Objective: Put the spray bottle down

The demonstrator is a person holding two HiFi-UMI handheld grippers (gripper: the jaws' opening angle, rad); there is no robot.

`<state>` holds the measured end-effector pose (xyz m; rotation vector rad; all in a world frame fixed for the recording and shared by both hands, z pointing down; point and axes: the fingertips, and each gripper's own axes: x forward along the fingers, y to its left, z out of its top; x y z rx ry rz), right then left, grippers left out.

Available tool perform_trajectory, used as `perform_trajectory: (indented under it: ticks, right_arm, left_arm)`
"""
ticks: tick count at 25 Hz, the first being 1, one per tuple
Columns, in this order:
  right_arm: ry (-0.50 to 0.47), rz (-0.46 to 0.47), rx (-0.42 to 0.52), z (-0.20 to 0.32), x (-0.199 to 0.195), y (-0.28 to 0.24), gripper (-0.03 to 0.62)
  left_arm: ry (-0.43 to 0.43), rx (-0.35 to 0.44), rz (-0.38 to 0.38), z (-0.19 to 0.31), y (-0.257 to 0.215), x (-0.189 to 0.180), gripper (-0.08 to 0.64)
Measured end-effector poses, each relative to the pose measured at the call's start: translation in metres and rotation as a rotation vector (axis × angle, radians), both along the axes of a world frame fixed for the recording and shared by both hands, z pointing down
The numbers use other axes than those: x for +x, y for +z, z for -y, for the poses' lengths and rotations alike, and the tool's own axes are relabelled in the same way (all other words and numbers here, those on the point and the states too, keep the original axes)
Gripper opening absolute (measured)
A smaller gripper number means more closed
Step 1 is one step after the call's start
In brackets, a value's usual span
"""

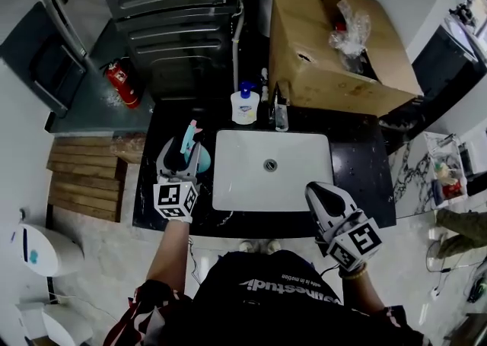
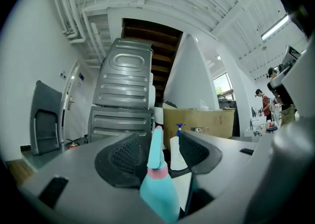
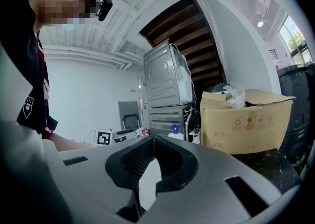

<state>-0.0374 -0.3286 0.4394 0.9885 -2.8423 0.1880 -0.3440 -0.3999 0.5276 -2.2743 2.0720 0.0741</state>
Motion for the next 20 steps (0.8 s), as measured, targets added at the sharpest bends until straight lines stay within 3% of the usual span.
perform_trajectory:
  ticks: [3,5,8,13,17,20]
  right_arm:
    - [-0.017,0.0,0.013,0.001,-0.003,-0.005,0.044]
    - [-0.027,0.007,0.021,0.003,-0.007,-0.01,0.044]
    - [-0.048,0.008,0.029,0.002,-0.011,-0.014,0.044]
    - [-0.078,0.016,0.044,0.002,-0.022,-0.019,0.044]
    - [-0.091,0.036,0.052,-0.001,-0.034,-0.024,0.044]
    - [-0.075,0.047,0.067,-0.002,-0.036,-0.029,0.043]
  left_arm:
    - [-0.029,0.029,0.04,-0.018,-0.027,-0.001,0.245]
    - [-0.033,0.046,0.129,-0.033,-0.05,0.009,0.245]
    - [0.01,0.081,0.219,-0.056,-0.084,0.038,0.144]
    - [0.164,0.1,0.097,-0.076,-0.118,0.082,0.015]
    - [0.315,0.053,0.05,-0.082,-0.114,0.118,0.014]
    - [0.375,0.029,0.038,-0.087,-0.107,0.135,0.014]
